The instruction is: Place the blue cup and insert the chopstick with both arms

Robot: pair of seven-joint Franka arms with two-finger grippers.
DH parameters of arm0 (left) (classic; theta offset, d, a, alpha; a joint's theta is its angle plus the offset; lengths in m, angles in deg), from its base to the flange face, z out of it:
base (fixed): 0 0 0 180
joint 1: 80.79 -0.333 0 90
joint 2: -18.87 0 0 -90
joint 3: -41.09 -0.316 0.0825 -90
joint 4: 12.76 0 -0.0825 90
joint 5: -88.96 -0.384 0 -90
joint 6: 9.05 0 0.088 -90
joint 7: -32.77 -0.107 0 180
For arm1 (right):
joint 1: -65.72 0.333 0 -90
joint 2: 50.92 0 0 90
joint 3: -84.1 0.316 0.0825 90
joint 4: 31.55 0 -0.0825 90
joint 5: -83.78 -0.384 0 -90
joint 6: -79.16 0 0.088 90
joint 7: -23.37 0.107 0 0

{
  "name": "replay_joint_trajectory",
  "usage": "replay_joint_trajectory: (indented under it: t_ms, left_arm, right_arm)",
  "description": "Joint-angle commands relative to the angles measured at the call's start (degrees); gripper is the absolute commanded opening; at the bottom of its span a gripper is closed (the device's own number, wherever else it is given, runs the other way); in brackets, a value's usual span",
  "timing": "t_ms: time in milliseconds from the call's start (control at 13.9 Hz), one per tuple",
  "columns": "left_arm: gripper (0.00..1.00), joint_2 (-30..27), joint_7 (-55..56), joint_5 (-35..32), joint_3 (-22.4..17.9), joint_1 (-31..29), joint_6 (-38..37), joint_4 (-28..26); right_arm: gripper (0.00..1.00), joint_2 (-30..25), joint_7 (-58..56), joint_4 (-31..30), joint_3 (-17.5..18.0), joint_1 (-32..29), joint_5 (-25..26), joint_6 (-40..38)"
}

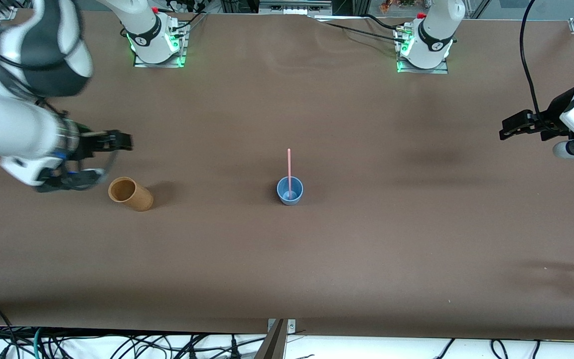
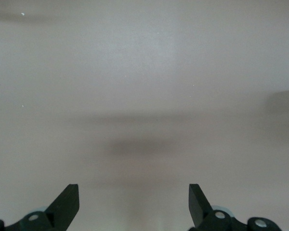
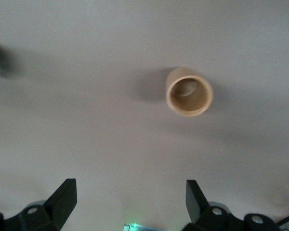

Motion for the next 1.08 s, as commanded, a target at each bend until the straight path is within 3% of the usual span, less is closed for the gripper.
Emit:
replay_joint_trajectory:
  t_ms: [0,144,287,359,502,1005]
  left_arm:
    - [1.0,0.11,-1.32,-0.44,0.13,-0.23,0.17,0.58]
    - [1.0,0.11,-1.32,-0.44,0.13,-0.23,0.17,0.5]
    - [1.0,0.11,-1.32,-0.44,0.13,-0.23,0.17,0.58]
    - [1.0,0.11,-1.32,-0.44,0.13,-0.23,0.17,0.58]
    - [1.0,0.11,-1.32,-0.44,0.13,-0.32,0.17,0.5]
    - [1.0,0.11,-1.32,-0.44,0.13,-0.23,0.17,0.5]
  right_arm:
    - [1.0,-8.75,-1.75,-5.25,4.53,-7.25,1.74,4.78]
    - [1.0,-14.45,-1.15,-13.9,9.98,-12.27,9.18,6.88]
    - [1.0,-19.2,-1.67,-22.88,11.05,-13.6,9.66,13.9]
    - [1.0,-20.09,-1.76,-24.4,11.67,-15.17,9.66,14.89]
    - [1.0,-20.01,-1.59,-22.49,15.43,-18.52,9.75,14.38]
    - [1.0,-18.87,2.27,-19.14,15.36,-18.79,5.27,10.25]
